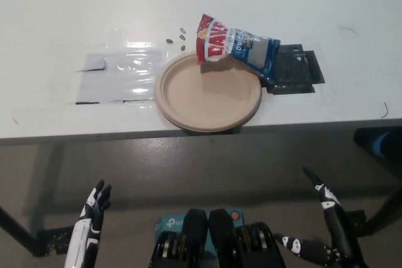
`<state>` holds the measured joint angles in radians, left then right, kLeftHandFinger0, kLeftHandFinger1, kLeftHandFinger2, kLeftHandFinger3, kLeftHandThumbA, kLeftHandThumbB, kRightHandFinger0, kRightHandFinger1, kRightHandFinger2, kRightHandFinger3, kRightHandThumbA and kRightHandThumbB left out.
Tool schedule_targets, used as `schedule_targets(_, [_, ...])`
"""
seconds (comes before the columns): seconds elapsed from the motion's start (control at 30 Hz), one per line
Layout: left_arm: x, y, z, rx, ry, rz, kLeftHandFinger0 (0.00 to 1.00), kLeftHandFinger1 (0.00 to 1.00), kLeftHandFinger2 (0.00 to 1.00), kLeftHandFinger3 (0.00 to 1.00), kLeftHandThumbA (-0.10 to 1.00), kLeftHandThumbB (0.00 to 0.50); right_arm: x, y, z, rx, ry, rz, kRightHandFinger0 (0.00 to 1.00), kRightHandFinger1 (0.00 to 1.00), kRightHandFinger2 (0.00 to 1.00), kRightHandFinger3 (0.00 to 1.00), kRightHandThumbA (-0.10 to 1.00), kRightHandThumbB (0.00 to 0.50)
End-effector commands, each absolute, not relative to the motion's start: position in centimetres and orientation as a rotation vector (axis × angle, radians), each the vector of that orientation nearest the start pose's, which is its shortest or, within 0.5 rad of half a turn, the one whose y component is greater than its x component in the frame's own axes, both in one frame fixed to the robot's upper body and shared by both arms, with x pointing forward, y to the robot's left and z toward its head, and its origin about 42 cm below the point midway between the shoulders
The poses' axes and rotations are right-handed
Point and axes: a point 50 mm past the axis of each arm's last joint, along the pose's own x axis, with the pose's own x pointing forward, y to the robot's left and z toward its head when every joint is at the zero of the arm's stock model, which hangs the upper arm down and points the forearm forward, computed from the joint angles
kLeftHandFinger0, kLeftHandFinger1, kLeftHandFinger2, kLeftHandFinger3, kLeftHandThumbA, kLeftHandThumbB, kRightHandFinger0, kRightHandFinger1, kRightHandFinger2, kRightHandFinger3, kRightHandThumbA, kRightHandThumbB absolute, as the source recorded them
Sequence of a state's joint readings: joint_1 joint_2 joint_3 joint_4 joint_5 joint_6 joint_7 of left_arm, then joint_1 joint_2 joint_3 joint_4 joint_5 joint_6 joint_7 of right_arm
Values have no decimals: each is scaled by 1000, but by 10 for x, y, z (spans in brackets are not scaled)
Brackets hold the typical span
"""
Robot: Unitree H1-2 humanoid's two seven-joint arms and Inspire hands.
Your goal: The robot picks up a small bag of sunflower seeds on the right hand side and take it to the empty plate on the left hand side then pours some sunflower seeds on to the plate.
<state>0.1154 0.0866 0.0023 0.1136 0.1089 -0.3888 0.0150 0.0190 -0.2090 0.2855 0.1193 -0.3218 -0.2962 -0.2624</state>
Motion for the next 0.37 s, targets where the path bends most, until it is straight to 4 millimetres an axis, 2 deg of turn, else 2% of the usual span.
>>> schedule_targets(0.0, [235, 248, 75, 156, -239, -36, 1000, 1000, 1000, 1000, 1000, 252, 267, -213, 86, -275, -305, 143, 1000, 1000, 1000, 1000, 1000, 165])
schedule_targets(0.07, [235, 249, 75, 158, -241, -38, 1000, 1000, 1000, 1000, 1000, 243, 267, -212, 86, -259, -302, 146, 1000, 1000, 1000, 1000, 1000, 169])
schedule_targets(0.17, [231, 249, 75, 166, -222, -44, 1000, 1000, 1000, 1000, 1000, 231, 262, -212, 85, -259, -306, 155, 1000, 1000, 1000, 1000, 1000, 132])
schedule_targets(0.33, [221, 249, 71, 164, -201, -43, 1000, 1000, 1000, 1000, 1000, 222, 255, -213, 80, -260, -290, 161, 1000, 1000, 1000, 1000, 1000, 136])
